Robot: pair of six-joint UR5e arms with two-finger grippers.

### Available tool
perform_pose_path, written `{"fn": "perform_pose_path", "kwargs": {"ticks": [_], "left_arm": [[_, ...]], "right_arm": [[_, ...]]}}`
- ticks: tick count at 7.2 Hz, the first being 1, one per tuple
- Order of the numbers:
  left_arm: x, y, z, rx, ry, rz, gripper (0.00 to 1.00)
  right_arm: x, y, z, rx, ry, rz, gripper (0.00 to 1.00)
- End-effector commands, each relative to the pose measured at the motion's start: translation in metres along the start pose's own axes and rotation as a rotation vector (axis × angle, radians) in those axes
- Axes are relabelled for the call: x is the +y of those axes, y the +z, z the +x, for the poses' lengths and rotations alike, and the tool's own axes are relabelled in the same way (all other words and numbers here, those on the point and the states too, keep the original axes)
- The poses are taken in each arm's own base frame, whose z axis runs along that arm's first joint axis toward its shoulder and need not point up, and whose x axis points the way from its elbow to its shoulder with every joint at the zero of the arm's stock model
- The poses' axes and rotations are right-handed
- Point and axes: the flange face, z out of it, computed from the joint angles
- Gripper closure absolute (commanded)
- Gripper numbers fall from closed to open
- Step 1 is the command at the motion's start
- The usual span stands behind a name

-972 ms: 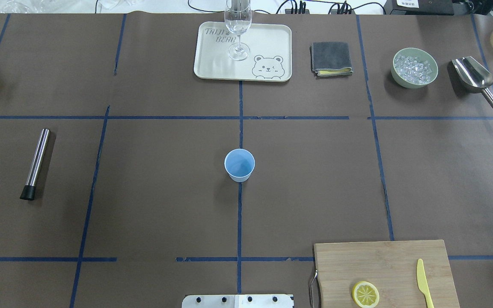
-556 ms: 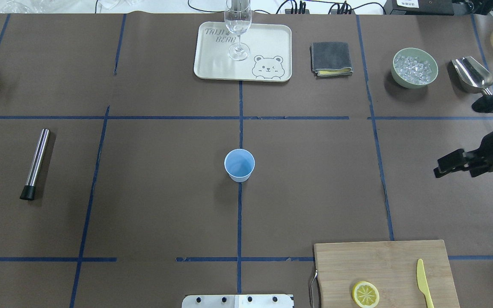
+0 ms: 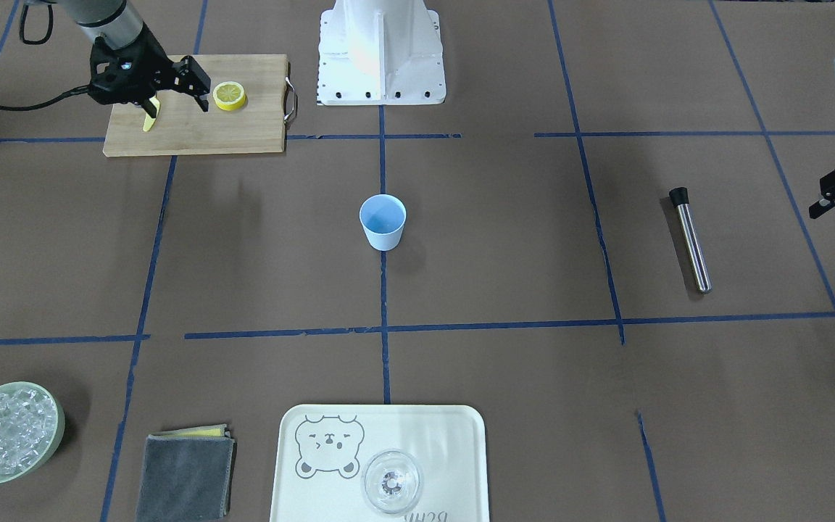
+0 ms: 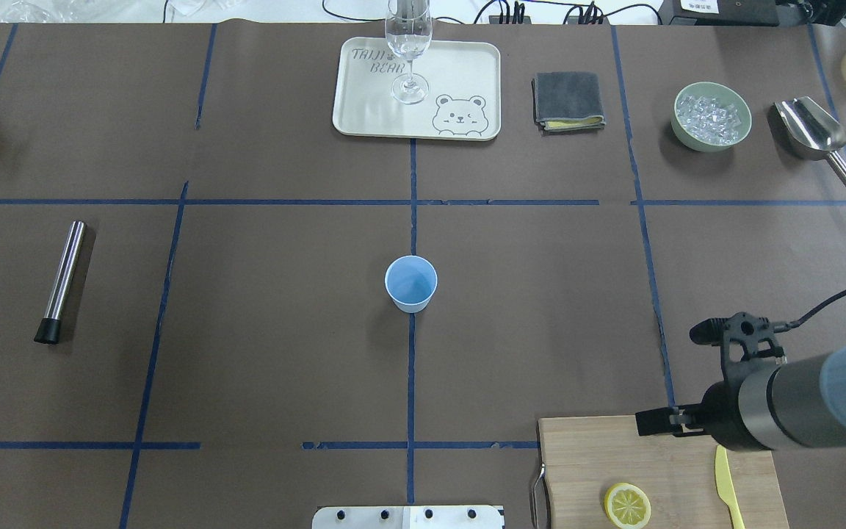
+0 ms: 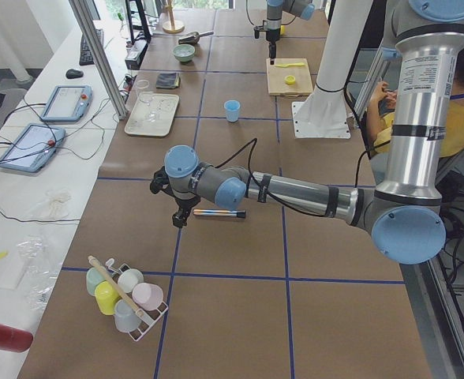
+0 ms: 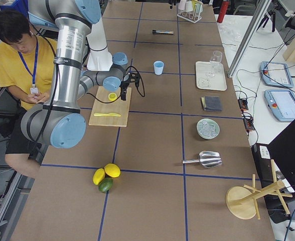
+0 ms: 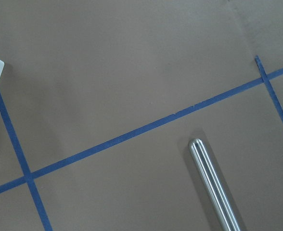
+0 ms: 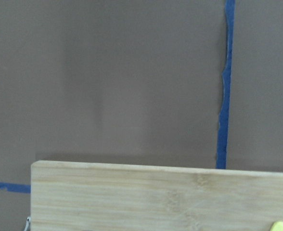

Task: Squeeze lemon into cup
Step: 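Move the right gripper down over the lemon slice on the cutting board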

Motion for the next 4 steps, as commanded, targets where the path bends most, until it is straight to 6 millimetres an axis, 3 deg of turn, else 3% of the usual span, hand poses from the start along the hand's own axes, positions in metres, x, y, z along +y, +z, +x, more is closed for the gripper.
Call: {"fn": "perform_pose_path", "kwargs": {"ticks": [1,2,4], "left_arm": [[0.000,-0.002,0.002,0.004,0.002,0.003,0.00],[0.000,-0.002,0.002,0.005,0.001,0.003,0.00],[0.000,-0.004,0.002,0.004,0.001,0.007,0.00]], "right_arm": [[0.085,0.033,-0.023,0.026,0.047,0.093,0.00],[0.102,0.036,-0.028,0.019,0.058,0.085,0.00],[0.107,0.042,-0.028,0.022,0.075,0.090,0.00]]}}
